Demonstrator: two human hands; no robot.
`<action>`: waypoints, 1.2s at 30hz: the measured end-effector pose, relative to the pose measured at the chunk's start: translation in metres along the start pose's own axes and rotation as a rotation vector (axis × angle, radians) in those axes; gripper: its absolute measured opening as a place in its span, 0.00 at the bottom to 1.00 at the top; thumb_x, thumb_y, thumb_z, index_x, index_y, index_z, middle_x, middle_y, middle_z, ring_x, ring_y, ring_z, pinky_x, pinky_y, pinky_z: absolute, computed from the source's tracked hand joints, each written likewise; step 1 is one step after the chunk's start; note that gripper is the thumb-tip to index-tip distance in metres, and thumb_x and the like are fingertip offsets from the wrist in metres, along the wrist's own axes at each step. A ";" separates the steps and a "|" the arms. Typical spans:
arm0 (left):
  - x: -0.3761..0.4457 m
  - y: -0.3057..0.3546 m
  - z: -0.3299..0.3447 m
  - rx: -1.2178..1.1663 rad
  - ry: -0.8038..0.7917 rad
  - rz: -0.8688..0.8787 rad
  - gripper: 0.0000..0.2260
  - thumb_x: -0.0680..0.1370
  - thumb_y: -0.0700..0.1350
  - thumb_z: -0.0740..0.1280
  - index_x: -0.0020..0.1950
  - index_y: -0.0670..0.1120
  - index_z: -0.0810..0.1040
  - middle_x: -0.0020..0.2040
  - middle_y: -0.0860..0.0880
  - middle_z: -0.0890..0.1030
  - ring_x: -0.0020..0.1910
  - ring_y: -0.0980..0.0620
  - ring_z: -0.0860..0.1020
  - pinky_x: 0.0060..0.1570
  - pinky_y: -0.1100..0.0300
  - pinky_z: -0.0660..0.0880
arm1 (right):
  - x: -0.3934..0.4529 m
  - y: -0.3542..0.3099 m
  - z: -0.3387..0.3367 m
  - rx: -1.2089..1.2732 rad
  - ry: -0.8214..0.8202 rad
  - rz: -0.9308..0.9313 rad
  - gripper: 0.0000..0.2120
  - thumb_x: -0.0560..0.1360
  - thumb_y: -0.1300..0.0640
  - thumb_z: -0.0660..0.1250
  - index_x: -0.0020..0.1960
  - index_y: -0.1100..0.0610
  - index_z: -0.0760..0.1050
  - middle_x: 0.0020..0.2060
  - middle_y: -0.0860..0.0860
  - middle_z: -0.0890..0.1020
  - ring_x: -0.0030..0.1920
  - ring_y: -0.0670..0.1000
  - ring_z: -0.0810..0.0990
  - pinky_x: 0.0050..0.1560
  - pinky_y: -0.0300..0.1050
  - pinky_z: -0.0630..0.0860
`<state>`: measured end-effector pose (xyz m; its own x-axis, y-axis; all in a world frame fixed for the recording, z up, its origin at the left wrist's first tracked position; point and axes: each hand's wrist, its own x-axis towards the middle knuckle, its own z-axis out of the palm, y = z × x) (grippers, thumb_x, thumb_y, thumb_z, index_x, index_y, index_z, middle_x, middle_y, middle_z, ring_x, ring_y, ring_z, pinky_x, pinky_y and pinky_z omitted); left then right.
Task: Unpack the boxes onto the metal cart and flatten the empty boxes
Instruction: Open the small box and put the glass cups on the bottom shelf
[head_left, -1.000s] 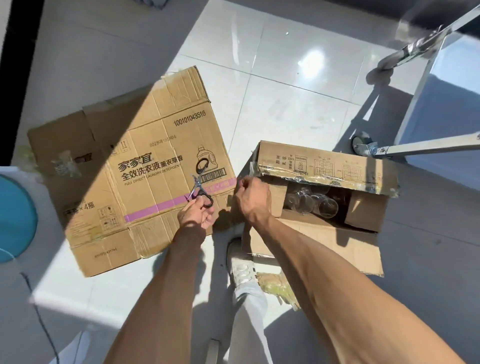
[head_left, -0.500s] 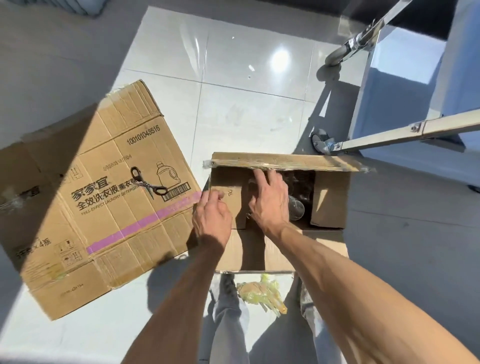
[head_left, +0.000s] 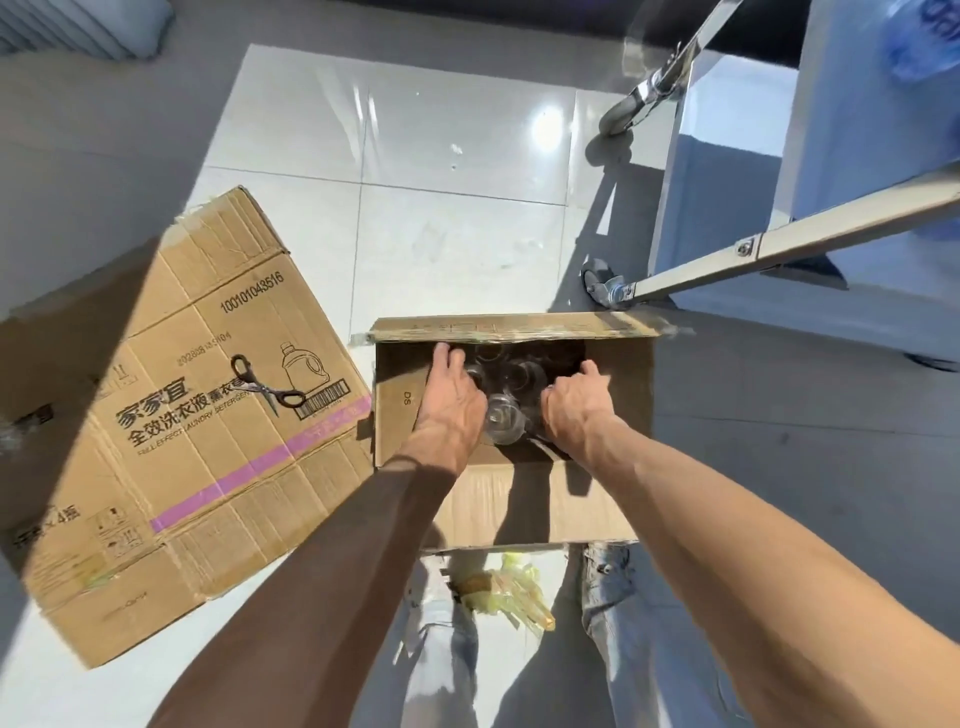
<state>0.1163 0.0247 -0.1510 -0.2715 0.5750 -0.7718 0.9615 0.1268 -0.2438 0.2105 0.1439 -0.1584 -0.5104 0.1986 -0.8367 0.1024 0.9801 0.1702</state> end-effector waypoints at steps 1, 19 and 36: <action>-0.003 -0.004 -0.004 0.014 -0.052 -0.029 0.15 0.79 0.51 0.60 0.61 0.47 0.78 0.64 0.45 0.77 0.71 0.41 0.65 0.72 0.38 0.48 | -0.001 -0.003 -0.002 -0.072 -0.008 -0.010 0.19 0.79 0.50 0.56 0.67 0.52 0.73 0.61 0.51 0.79 0.65 0.55 0.74 0.68 0.54 0.58; -0.019 -0.010 0.074 -1.534 0.396 -0.709 0.11 0.82 0.50 0.55 0.52 0.45 0.71 0.42 0.42 0.77 0.42 0.44 0.75 0.45 0.54 0.70 | -0.001 -0.045 0.034 0.709 0.103 -0.054 0.21 0.76 0.55 0.64 0.67 0.59 0.67 0.60 0.59 0.73 0.60 0.60 0.75 0.59 0.52 0.74; 0.045 0.015 0.111 -0.689 0.064 -0.364 0.12 0.80 0.49 0.61 0.53 0.43 0.80 0.49 0.42 0.82 0.50 0.41 0.80 0.50 0.52 0.75 | 0.067 -0.092 0.022 0.598 0.344 0.038 0.07 0.80 0.60 0.57 0.45 0.53 0.72 0.38 0.51 0.78 0.41 0.54 0.80 0.38 0.45 0.66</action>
<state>0.1136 -0.0369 -0.2543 -0.5916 0.4438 -0.6731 0.6275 0.7776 -0.0389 0.1859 0.0666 -0.2418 -0.7290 0.3177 -0.6064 0.5283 0.8244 -0.2032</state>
